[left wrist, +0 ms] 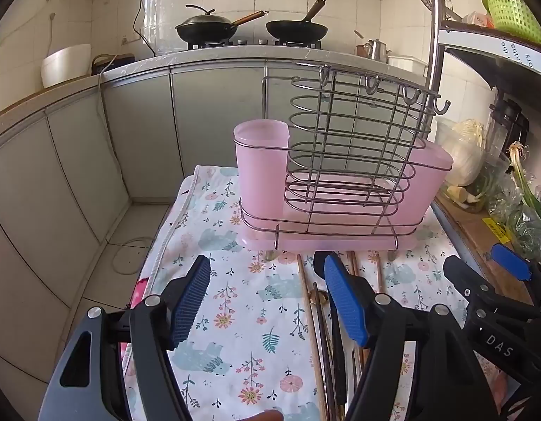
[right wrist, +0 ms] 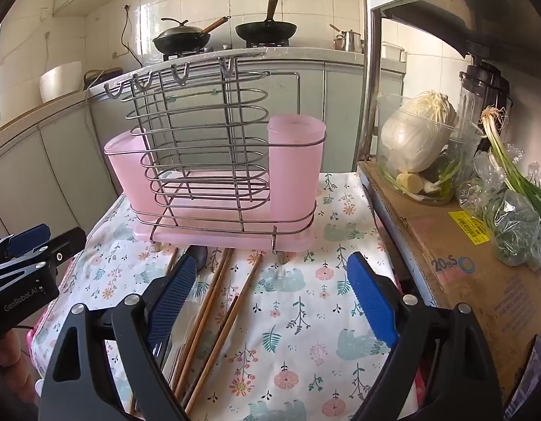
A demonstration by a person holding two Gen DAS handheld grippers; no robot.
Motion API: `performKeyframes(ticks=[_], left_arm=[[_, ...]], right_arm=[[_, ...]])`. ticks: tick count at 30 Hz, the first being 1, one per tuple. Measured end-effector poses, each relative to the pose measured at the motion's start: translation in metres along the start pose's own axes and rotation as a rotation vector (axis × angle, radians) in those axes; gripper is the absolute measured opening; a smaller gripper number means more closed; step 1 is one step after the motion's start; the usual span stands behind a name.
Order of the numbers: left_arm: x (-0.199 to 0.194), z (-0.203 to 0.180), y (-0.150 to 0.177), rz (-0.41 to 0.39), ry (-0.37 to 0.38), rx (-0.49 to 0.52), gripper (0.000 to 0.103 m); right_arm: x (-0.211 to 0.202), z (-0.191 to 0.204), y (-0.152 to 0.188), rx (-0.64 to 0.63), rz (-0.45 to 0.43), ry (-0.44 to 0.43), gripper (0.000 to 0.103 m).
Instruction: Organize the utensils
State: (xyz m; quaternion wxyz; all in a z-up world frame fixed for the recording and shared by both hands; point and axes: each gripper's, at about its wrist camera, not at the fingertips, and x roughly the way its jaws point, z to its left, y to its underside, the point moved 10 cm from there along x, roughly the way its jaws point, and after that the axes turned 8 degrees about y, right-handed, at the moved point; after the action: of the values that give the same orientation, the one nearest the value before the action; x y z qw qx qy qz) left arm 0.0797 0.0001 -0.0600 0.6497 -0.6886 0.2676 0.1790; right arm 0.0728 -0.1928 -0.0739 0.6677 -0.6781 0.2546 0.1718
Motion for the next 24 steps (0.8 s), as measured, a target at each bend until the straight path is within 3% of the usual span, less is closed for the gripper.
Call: performKeyframes(ticks=[24], left_arm=[[0.0007,-0.0032,0.0009,0.005,0.002,-0.003,0.067]], right_arm=[[-0.0004,-0.0004,0.0003,-0.002,0.001,0.002,0.088]])
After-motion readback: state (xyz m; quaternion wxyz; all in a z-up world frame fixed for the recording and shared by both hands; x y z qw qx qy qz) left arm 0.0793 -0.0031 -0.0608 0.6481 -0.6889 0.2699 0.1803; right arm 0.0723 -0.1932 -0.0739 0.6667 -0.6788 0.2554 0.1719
